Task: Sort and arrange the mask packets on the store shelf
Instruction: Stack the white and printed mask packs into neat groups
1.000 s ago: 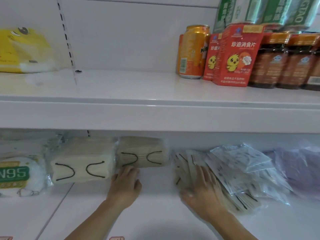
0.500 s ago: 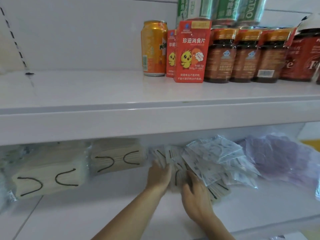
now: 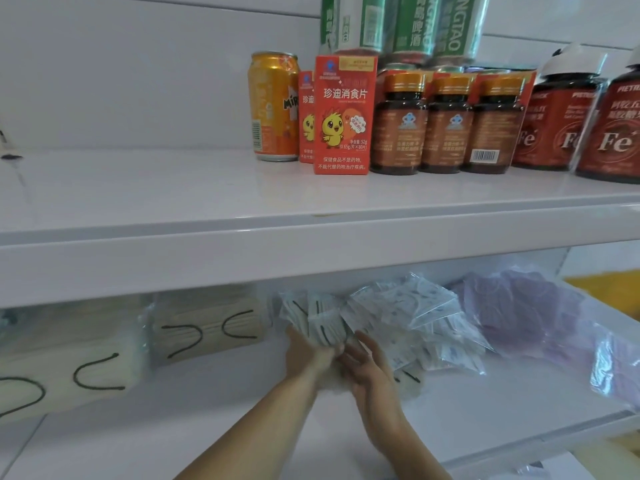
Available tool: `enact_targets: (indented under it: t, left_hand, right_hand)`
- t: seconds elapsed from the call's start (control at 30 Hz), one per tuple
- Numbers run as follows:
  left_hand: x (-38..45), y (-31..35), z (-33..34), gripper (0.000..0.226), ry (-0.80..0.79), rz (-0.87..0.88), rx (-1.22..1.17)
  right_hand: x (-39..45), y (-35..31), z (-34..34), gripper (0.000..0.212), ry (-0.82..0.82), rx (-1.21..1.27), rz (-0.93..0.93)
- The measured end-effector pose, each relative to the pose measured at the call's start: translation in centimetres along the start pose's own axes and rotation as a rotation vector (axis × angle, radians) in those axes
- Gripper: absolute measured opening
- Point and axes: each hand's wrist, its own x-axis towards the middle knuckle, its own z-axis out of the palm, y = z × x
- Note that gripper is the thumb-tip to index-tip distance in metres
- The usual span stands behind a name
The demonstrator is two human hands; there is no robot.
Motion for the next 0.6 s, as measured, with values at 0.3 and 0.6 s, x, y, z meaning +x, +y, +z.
enact_targets:
  t: [0.3, 0.6]
  left_hand:
    - [-0.2, 0.1, -0.5, 0.118, 0.031, -0.050, -0.139]
    - [0.4, 0.6, 1.8, 0.132, 0.067, -0.039, -0.125]
  right_hand:
    - [-3.3, -1.8, -0.3, 0.034, 0.086, -0.212, -0.181]
    - [-4.2, -0.4, -2.8, 0.032, 0.333, -0.614, -0.361]
